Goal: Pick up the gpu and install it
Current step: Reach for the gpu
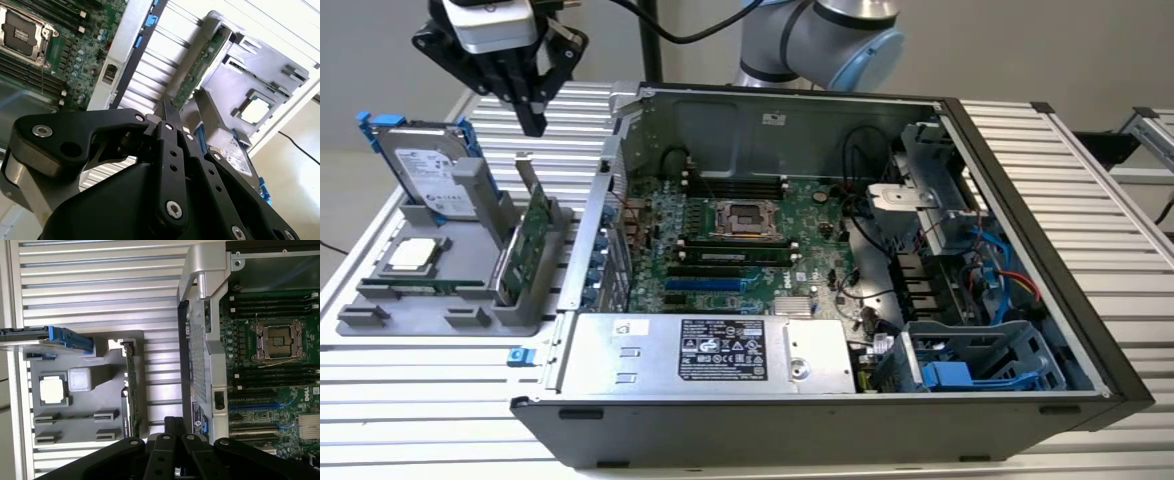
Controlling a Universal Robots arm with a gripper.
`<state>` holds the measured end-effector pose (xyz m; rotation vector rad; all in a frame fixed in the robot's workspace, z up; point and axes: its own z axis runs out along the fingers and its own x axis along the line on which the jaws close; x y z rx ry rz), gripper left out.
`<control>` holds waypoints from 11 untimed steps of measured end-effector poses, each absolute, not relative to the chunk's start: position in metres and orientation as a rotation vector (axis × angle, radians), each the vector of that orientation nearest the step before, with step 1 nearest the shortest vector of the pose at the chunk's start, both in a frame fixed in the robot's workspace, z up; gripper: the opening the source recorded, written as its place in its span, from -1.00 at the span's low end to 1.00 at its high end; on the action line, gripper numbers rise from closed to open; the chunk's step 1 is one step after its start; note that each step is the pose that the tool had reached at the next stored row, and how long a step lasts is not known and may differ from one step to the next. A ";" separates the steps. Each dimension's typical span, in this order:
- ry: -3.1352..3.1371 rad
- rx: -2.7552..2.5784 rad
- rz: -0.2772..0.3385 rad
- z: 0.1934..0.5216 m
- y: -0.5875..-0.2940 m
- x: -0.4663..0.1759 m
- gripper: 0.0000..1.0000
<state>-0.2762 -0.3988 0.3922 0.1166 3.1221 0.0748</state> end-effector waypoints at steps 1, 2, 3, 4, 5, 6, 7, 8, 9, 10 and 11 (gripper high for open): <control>3.122 0.116 0.075 0.392 -0.399 -0.277 -1.00; 3.122 0.116 0.075 0.392 -0.399 -0.277 -1.00; 3.122 0.117 0.075 0.392 -0.399 -0.278 -1.00; 3.122 0.117 0.075 0.392 -0.399 -0.279 -1.00; 3.122 0.117 0.075 0.392 -0.399 -0.279 -1.00; 3.122 0.117 0.075 0.392 -0.399 -0.280 -1.00; 3.122 0.117 0.075 0.392 -0.399 -0.281 -1.00; 3.122 0.117 0.075 0.392 -0.399 -0.282 -1.00; 3.122 0.117 0.075 0.392 -0.399 -0.283 -1.00; 3.122 0.117 0.075 0.392 -0.399 -0.284 -1.00; 3.122 0.116 0.075 0.392 -0.399 -0.285 -1.00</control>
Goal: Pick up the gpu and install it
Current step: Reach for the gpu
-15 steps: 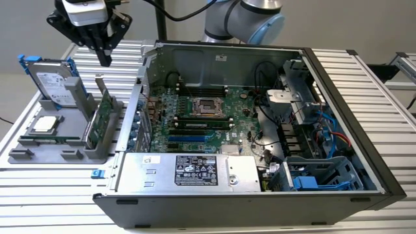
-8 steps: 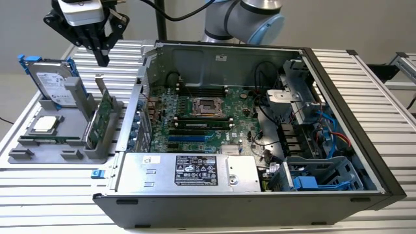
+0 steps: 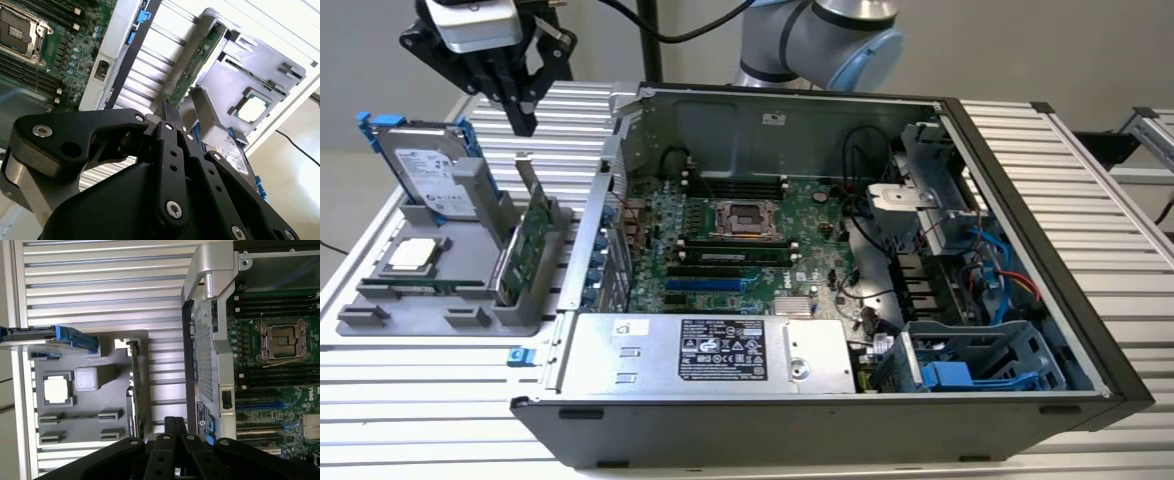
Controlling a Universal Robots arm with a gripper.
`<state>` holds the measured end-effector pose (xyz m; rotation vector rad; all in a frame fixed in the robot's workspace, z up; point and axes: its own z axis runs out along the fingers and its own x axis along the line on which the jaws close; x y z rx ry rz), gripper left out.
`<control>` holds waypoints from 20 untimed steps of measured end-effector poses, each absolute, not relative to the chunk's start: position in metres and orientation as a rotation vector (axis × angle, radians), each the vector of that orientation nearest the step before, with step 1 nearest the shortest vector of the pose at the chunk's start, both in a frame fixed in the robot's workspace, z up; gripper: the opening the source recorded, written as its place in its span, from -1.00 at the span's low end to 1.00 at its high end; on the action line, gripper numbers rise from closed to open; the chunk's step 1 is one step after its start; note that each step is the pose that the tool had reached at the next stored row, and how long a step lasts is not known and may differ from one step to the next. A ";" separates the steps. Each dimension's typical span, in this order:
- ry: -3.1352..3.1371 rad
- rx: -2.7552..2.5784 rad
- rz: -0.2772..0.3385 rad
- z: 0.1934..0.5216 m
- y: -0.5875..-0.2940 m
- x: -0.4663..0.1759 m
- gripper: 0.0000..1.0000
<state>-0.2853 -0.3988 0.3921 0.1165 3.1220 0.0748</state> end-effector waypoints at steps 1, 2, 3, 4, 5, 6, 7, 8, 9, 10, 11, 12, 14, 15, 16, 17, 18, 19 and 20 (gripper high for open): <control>3.122 0.117 0.075 0.392 -0.399 -0.287 -1.00; 3.122 0.117 0.075 0.392 -0.399 -0.288 -1.00; 3.122 0.117 0.075 0.392 -0.399 -0.289 -1.00; 3.122 0.116 0.075 0.392 -0.399 -0.291 -1.00; 3.122 0.117 0.075 0.392 -0.399 -0.292 -1.00; 3.122 0.117 0.075 0.392 -0.399 -0.294 -1.00; 3.122 0.117 0.075 0.392 -0.399 -0.295 -1.00; 3.122 0.117 0.075 0.392 -0.399 -0.296 -1.00; 3.122 0.117 0.075 0.392 -0.399 -0.297 -1.00; 3.122 0.117 0.075 0.392 -0.399 -0.298 -1.00; 3.122 0.117 0.075 0.392 -0.399 -0.300 -1.00; 3.122 0.117 0.075 0.392 -0.399 -0.301 -1.00; 3.122 0.116 0.075 0.392 -0.399 -0.304 -1.00; 3.122 0.117 0.075 0.392 -0.399 -0.305 -1.00; 3.122 0.117 0.075 0.392 -0.399 -0.306 -1.00; 3.122 0.117 0.075 0.392 -0.399 -0.308 -1.00; 3.122 0.117 0.075 0.392 -0.399 -0.309 -1.00; 3.122 0.117 0.075 0.392 -0.399 -0.310 -1.00; 3.122 0.117 0.075 0.392 -0.399 -0.311 -1.00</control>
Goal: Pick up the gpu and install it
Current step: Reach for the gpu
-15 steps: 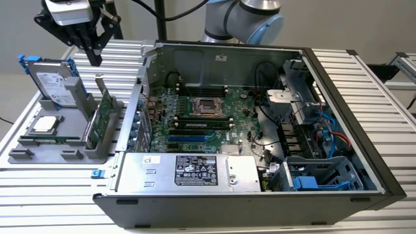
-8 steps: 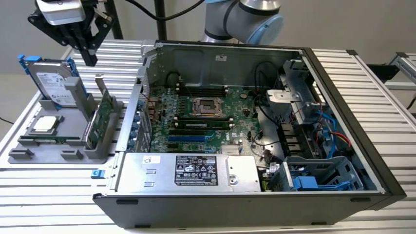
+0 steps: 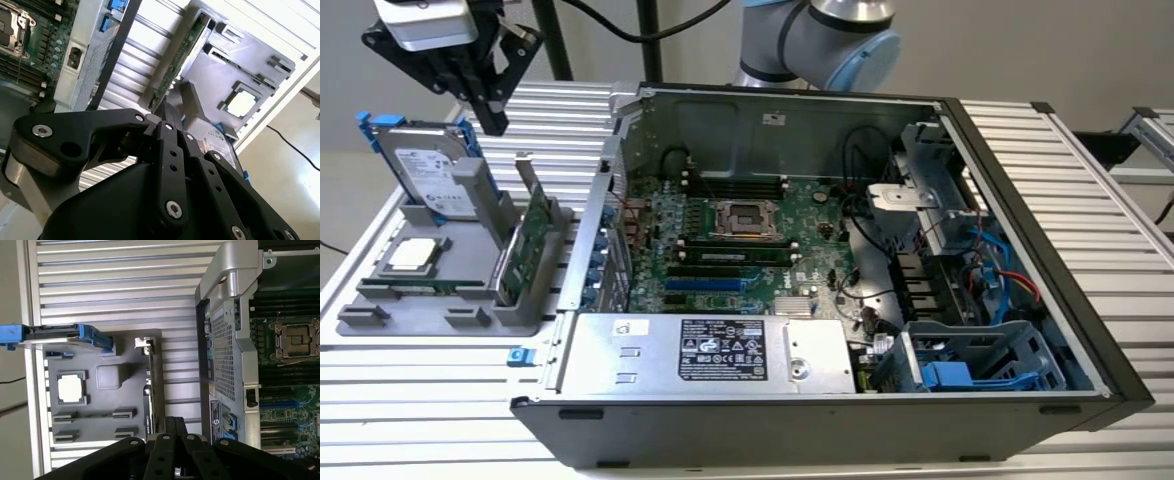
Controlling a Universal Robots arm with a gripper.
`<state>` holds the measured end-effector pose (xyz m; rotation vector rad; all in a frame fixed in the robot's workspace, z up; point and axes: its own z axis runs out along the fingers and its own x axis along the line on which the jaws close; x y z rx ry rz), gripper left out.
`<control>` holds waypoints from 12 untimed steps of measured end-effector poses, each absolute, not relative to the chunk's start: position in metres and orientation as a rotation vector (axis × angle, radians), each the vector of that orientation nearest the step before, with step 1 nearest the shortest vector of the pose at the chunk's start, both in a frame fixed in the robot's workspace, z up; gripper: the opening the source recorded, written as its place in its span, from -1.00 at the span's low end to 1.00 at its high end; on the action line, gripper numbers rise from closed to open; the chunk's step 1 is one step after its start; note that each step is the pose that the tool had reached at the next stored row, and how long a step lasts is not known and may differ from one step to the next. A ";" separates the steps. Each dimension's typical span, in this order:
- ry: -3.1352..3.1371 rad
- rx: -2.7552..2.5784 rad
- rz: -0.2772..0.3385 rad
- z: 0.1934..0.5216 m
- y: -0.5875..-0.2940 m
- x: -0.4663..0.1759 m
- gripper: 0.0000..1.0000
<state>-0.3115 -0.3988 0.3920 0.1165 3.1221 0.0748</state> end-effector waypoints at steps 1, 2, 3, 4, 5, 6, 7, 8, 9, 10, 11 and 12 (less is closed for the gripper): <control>3.122 0.117 0.075 0.392 -0.399 -0.313 -1.00; 3.122 0.117 0.075 0.392 -0.399 -0.314 -1.00; 3.122 0.117 0.075 0.392 -0.399 -0.315 -1.00; 3.122 0.117 0.075 0.392 -0.399 -0.317 -1.00; 3.122 0.117 0.075 0.392 -0.399 -0.318 -1.00; 3.122 0.117 0.075 0.392 -0.399 -0.319 -1.00; 3.122 0.117 0.075 0.392 -0.399 -0.321 -1.00; 3.122 0.117 0.075 0.392 -0.399 -0.322 -1.00; 3.122 0.117 0.075 0.392 -0.399 -0.323 -1.00; 3.122 0.117 0.075 0.392 -0.399 -0.324 -1.00; 3.122 0.117 0.075 0.392 -0.399 -0.325 -1.00; 3.122 0.117 0.075 0.392 -0.399 -0.326 -1.00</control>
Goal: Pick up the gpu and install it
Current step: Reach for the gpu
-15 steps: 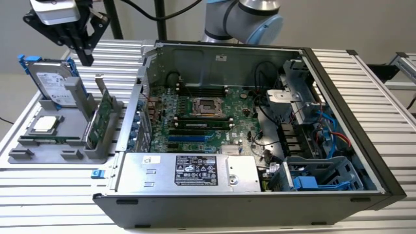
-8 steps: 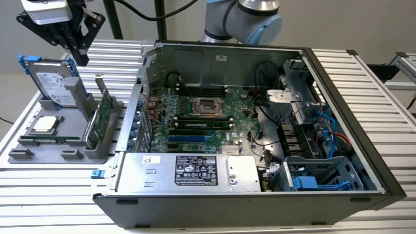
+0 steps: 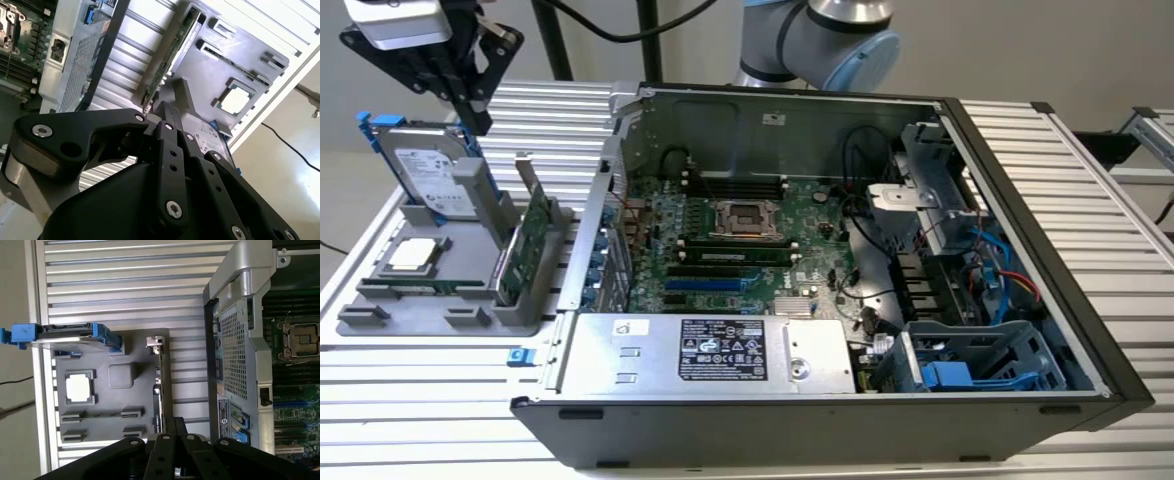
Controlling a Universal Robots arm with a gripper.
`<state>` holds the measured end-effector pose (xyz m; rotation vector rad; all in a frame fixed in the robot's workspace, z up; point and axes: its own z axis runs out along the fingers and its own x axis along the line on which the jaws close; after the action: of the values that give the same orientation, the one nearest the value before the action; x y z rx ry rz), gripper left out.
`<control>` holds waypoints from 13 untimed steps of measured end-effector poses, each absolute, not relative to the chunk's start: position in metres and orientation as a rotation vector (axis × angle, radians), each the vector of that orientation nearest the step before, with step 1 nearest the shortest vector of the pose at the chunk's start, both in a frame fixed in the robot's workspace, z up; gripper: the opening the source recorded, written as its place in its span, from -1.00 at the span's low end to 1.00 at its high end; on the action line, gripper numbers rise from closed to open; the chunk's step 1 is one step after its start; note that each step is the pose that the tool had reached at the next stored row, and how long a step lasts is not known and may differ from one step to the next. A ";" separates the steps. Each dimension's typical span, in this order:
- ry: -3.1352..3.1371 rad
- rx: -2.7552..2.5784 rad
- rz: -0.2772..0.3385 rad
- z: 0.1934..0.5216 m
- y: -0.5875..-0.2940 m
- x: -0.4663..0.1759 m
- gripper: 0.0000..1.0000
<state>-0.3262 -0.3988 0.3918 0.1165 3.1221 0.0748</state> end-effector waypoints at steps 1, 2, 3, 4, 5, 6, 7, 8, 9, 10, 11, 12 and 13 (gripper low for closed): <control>3.122 0.117 0.075 0.392 -0.399 -0.327 -1.00; 3.122 0.116 0.075 0.392 -0.399 -0.328 -1.00; 3.122 0.117 0.075 0.392 -0.399 -0.330 -1.00; 3.122 0.117 0.075 0.392 -0.399 -0.331 -1.00; 3.122 0.117 0.075 0.392 -0.399 -0.332 -1.00; 3.122 0.117 0.075 0.392 -0.399 -0.333 -1.00; 3.122 0.117 0.075 0.392 -0.399 -0.334 -1.00; 3.122 0.117 0.075 0.392 -0.399 -0.335 -1.00; 3.122 0.117 0.075 0.392 -0.399 -0.336 -1.00; 3.122 0.117 0.075 0.392 -0.399 -0.337 -1.00; 3.122 0.117 0.075 0.392 -0.399 -0.338 -1.00; 3.122 0.117 0.075 0.392 -0.399 -0.339 -1.00; 3.122 0.117 0.075 0.392 -0.399 -0.340 -1.00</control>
<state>-0.3399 -0.3988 0.3917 0.1166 3.1220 0.0748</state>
